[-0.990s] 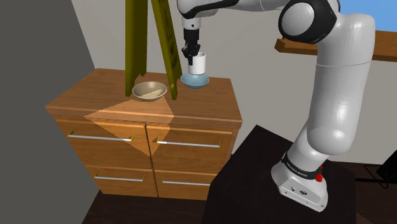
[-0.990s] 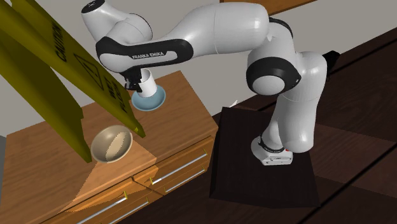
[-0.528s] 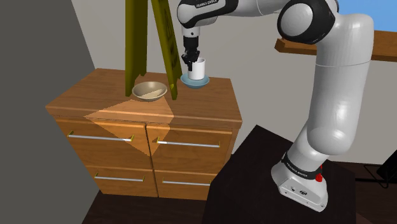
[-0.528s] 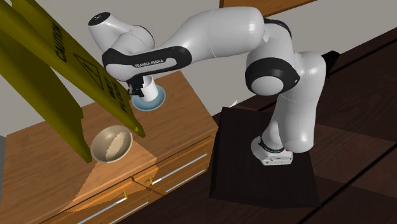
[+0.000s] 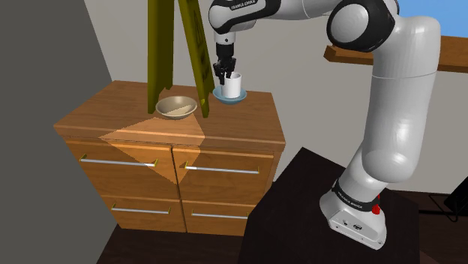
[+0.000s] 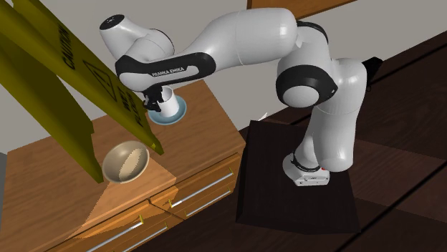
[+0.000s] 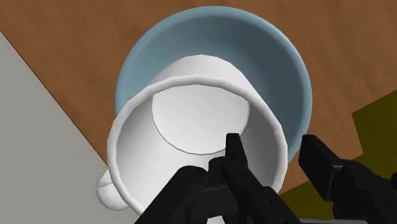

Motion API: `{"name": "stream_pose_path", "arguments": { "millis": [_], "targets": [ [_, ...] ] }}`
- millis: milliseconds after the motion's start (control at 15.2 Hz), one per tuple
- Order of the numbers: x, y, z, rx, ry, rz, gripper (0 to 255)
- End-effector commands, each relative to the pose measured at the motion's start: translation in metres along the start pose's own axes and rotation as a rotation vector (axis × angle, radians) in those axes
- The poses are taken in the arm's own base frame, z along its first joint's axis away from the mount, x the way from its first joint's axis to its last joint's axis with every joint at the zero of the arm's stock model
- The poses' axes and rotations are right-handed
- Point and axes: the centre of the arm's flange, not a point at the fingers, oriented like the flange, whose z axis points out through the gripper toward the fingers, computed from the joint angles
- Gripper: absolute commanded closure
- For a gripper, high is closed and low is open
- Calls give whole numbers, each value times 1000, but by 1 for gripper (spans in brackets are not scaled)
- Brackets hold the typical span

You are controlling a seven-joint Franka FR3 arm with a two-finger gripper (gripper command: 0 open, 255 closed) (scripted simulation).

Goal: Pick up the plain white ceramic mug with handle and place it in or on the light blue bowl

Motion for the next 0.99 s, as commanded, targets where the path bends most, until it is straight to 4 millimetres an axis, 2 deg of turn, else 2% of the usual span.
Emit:
{"name": "stream_pose_path", "arguments": {
  "millis": [0, 264, 528, 924],
  "targets": [
    [0, 0, 0, 0, 0, 0, 0],
    [0, 0, 0, 0, 0, 0, 0],
    [0, 0, -50, 0, 0, 0, 0],
    [0, 0, -50, 0, 0, 0, 0]
  ]
}}
